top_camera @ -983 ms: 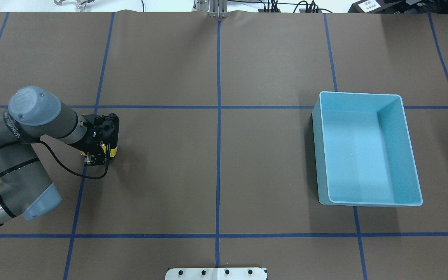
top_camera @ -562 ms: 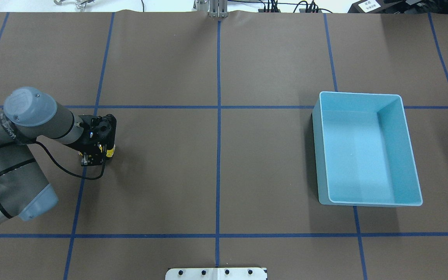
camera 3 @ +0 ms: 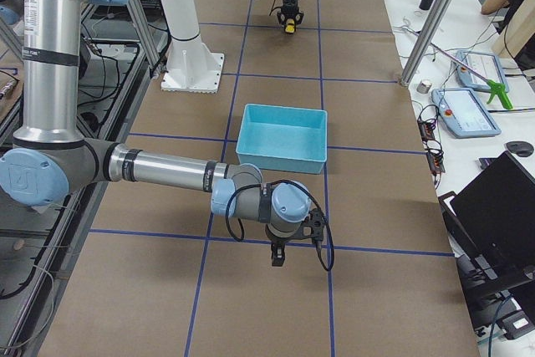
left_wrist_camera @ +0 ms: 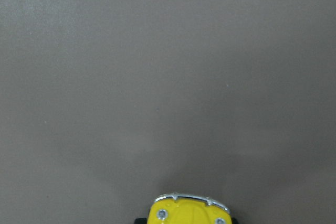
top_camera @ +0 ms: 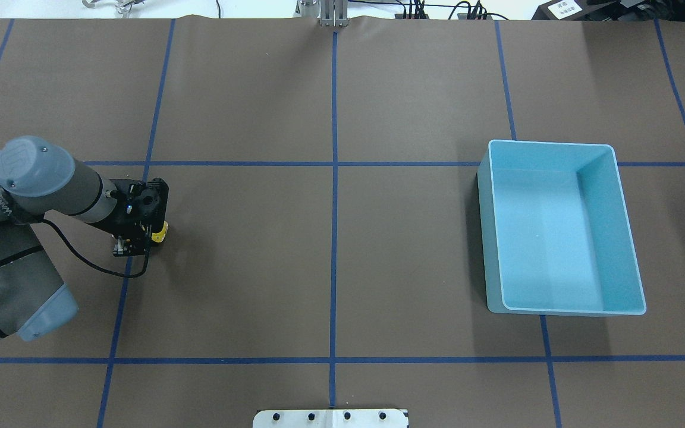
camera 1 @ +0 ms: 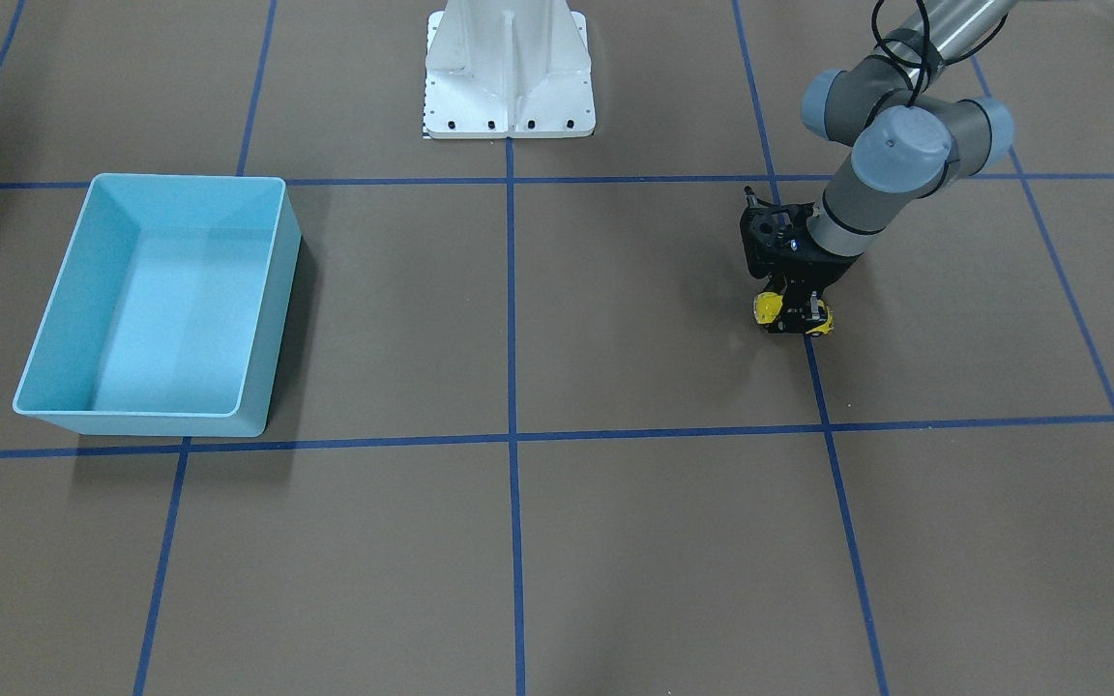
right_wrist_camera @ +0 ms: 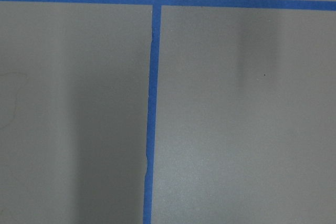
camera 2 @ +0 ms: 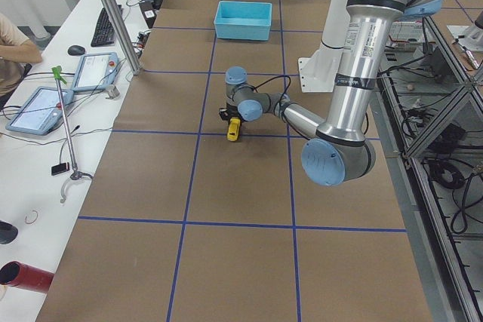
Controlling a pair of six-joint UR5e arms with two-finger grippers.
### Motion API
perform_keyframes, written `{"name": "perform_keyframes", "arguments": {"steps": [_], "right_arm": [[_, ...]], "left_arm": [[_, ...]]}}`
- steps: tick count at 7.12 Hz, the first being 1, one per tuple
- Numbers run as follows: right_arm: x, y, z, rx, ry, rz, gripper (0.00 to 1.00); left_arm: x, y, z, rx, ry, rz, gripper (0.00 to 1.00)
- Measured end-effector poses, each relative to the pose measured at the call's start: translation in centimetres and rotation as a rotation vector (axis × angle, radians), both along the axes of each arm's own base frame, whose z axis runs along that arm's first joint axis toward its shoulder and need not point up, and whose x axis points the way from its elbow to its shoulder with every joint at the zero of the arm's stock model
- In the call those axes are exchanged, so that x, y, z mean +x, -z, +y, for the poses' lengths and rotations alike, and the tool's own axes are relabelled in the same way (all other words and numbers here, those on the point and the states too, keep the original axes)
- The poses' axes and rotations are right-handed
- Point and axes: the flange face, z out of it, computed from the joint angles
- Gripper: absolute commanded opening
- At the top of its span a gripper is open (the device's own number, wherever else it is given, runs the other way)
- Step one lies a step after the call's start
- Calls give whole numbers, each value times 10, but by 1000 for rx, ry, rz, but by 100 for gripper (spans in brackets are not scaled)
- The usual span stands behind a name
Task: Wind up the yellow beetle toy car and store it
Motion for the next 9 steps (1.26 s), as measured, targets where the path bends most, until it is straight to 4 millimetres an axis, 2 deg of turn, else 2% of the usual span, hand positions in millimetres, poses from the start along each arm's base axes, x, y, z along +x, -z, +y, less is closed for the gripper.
{"name": "perform_keyframes", "arguments": {"steps": [6, 8, 9], "right_arm": [[-1, 1, -1, 2, 1, -3, 100], [-1, 2, -1, 2, 1, -3, 100], [-1, 1, -1, 2, 2, -3, 100]], "left_arm": [[-20, -31, 14, 28, -7, 18, 0], [-34, -44, 17, 36, -32, 23, 0], [-40, -50, 17, 35, -39, 22, 63]]}}
